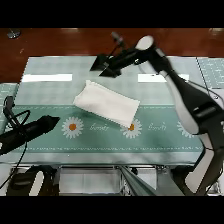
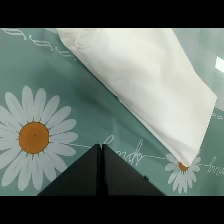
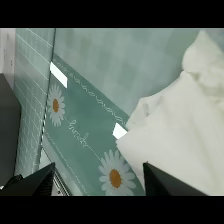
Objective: Fold the shirts.
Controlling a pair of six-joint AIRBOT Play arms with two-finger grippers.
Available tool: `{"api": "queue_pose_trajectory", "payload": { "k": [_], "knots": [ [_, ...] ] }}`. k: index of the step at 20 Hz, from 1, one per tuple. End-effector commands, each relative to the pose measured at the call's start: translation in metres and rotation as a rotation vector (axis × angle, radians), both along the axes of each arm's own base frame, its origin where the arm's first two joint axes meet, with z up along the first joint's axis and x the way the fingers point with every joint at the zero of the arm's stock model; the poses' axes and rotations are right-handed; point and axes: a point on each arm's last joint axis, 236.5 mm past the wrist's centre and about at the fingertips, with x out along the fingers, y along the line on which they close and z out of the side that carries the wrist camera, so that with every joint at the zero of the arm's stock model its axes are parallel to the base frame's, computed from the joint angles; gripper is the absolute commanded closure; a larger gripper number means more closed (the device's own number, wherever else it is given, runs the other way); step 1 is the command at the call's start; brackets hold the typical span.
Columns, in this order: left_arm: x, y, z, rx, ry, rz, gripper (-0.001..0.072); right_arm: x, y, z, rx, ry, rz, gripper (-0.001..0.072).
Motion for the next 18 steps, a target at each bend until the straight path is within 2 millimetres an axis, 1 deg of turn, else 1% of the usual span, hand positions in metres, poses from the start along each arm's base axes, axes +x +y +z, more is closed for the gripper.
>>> {"api": "queue_pose_trajectory", "payload": {
  "k": [1, 2, 3, 4, 5, 6, 7, 8, 9, 10, 11, 13, 15, 16, 18],
  "knots": [
    [0.001, 0.001, -0.004, -0.004, 0.012, 0.008, 0.0684, -0.007, -0.107, 0.056, -0.068, -0.142, 0.031, 0.0085],
    [0.001, 0.001, -0.004, -0.003, 0.012, 0.008, 0.0684, -0.012, -0.148, 0.059, -0.186, -0.19, -0.015, 0.0085],
    [0.001, 0.001, -0.004, -0.004, 0.012, 0.009, 0.0684, -0.019, -0.189, 0.049, -0.319, -0.202, -0.087, 0.0085],
    [0.001, 0.001, -0.004, -0.004, 0.012, 0.008, 0.0684, -0.031, -0.219, 0.034, -0.405, -0.192, -0.157, 0.0085],
    [0.001, 0.001, -0.004, -0.004, 0.012, 0.008, 0.0684, -0.051, -0.241, 0.012, -0.442, -0.154, -0.237, 0.0085],
    [0.001, 0.001, -0.004, -0.004, 0.012, 0.008, 0.0684, -0.072, -0.252, -0.014, -0.441, -0.095, -0.333, 0.0085],
    [0.001, 0.001, -0.004, -0.004, 0.012, 0.008, 0.0684, -0.095, -0.26, -0.047, -0.435, -0.02, -0.451, 0.0086],
    [0.001, 0.001, -0.004, -0.004, 0.012, 0.007, 0.0684, -0.114, -0.265, -0.076, -0.428, 0.038, -0.547, 0.0086],
    [0.0, 0.001, -0.004, -0.005, 0.013, 0.007, 0.0683, -0.133, -0.262, -0.103, -0.396, 0.106, -0.619, 0.0086],
    [0.001, 0.0, -0.003, -0.009, 0.012, 0.008, 0.0683, -0.146, -0.253, -0.124, -0.355, 0.178, -0.656, 0.0086],
    [0.002, 0.0, -0.002, -0.016, 0.008, 0.013, 0.0683, -0.158, -0.24, -0.143, -0.328, 0.247, -0.659, 0.0087],
    [0.005, -0.002, -0.001, -0.036, 0.006, 0.018, 0.0683, -0.173, -0.216, -0.17, -0.346, 0.321, -0.564, 0.0087],
    [0.005, -0.003, -0.003, -0.042, 0.016, 0.019, 0.0683, -0.179, -0.19, -0.183, -0.328, 0.374, -0.477, 0.0087],
    [0.005, -0.003, -0.004, -0.043, 0.022, 0.018, 0.0683, -0.179, -0.178, -0.186, -0.312, 0.393, -0.445, 0.0087],
    [0.006, -0.003, -0.006, -0.044, 0.03, 0.019, 0.0683, -0.172, -0.159, -0.188, -0.291, 0.4, -0.406, 0.0087]
  ]
}}
